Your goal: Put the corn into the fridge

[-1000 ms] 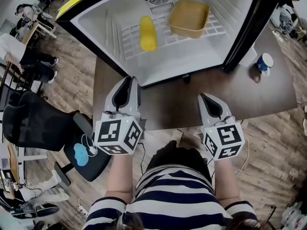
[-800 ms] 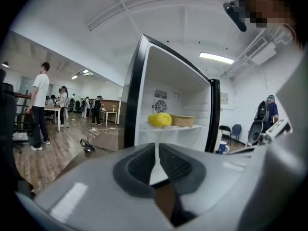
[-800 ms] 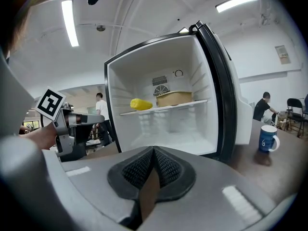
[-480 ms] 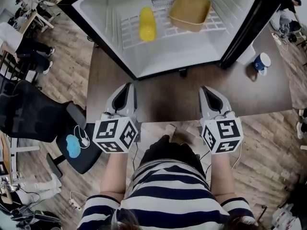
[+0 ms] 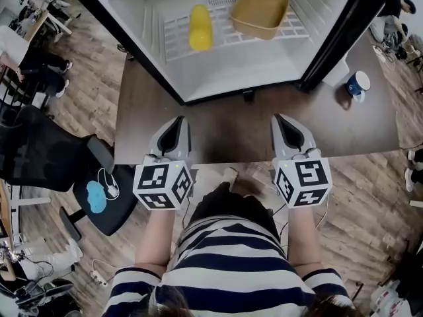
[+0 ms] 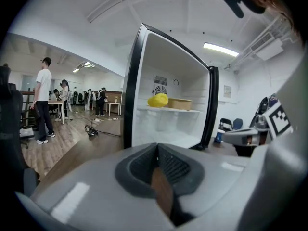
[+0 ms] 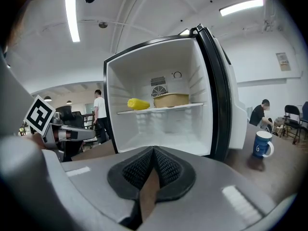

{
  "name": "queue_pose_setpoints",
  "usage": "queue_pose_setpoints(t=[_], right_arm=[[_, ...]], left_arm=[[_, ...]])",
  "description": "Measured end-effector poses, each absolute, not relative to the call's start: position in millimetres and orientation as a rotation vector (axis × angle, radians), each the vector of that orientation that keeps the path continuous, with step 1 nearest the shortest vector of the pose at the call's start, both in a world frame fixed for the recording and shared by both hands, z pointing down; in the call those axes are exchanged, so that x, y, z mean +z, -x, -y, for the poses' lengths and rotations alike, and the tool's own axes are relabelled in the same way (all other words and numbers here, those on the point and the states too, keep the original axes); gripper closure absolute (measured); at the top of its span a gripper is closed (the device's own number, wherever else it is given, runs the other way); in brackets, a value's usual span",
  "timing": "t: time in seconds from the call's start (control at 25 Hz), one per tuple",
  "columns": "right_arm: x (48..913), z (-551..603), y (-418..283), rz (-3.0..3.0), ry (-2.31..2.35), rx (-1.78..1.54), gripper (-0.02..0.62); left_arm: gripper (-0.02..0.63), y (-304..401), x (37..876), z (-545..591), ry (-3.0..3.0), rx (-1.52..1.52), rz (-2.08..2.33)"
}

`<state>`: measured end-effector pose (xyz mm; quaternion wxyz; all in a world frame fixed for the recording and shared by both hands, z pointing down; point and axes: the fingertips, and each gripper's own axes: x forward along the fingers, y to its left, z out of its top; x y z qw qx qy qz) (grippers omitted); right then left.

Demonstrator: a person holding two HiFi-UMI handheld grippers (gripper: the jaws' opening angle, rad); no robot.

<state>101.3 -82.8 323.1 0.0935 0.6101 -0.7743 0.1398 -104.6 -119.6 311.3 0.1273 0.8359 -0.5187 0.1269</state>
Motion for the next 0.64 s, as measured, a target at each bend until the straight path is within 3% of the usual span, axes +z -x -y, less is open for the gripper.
queue_pose_setpoints(t=[0.64], right_arm=[[322.5, 87.6, -97.3, 2.282, -1.803, 0.395, 0.601]], left_arm=[[0.606, 100.5, 311.7, 118.8, -2.453, 0.394, 1.483]])
